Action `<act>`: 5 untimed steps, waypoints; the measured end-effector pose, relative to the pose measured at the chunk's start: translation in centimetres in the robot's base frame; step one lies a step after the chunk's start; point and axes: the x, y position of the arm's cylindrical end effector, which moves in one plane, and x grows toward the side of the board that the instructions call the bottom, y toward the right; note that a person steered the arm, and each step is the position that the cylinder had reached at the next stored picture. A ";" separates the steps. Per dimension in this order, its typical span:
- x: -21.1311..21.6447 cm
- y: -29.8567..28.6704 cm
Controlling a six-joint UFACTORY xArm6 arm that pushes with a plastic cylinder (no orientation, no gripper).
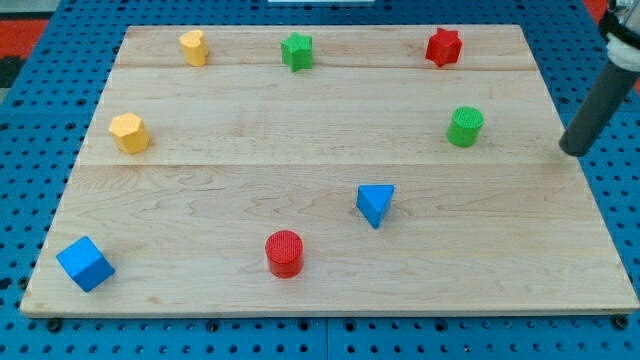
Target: Place the green circle in between yellow blocks
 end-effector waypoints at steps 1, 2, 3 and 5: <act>0.4 -2.4; 0.2 -2.0; 0.2 -1.9; -2.8 -11.3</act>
